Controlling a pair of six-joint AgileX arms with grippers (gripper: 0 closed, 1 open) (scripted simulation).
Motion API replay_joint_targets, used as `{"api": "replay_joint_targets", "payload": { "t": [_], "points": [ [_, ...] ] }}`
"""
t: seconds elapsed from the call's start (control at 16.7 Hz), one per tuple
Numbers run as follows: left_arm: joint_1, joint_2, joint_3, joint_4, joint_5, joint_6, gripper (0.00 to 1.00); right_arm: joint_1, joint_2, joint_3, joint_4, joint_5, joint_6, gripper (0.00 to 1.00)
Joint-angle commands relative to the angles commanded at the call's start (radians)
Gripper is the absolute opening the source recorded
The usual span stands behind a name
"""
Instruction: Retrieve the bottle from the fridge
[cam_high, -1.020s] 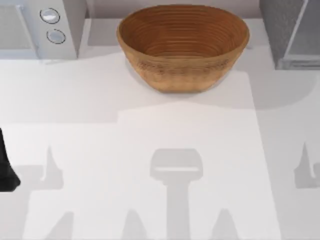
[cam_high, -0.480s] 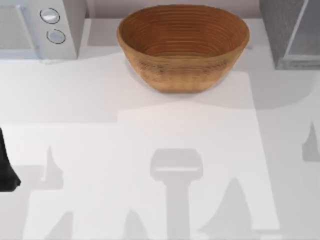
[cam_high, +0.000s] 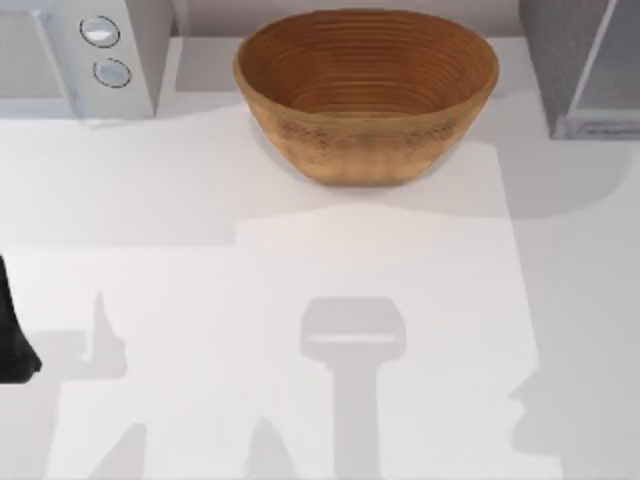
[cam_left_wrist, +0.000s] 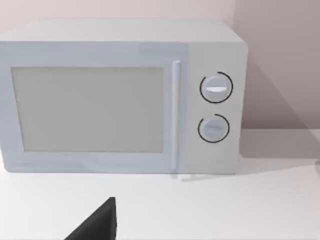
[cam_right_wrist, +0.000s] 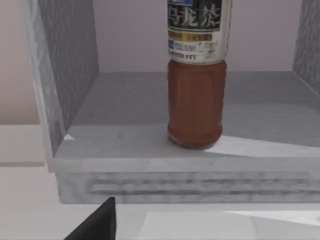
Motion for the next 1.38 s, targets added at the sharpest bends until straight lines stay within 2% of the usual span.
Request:
{"api": "replay_joint_targets", "payload": {
  "t": [0.3, 0.66, 0.84, 1.02, 1.38],
  "points": [
    [0.0, 0.0, 0.0, 0.0, 0.0, 0.0, 1.0, -0.078, 0.259, 0.035, 0.249, -0.076, 0.002, 1.0],
    [0.0, 0.0, 0.0, 0.0, 0.0, 0.0, 1.0, -0.091, 0.297, 0.041, 0.288, -0.089, 0.002, 1.0],
    [0.0, 0.0, 0.0, 0.0, 0.0, 0.0, 1.0, -0.076, 0.306, 0.052, 0.271, -0.075, 0.002, 1.0],
    [0.0, 0.0, 0.0, 0.0, 0.0, 0.0, 1.0, -0.021, 0.359, 0.149, 0.193, -0.018, 0.001, 1.0],
    [0.0, 0.0, 0.0, 0.0, 0.0, 0.0, 1.0, 0.107, 0.473, 0.569, -0.023, 0.118, 0.001, 1.0]
  ]
}}
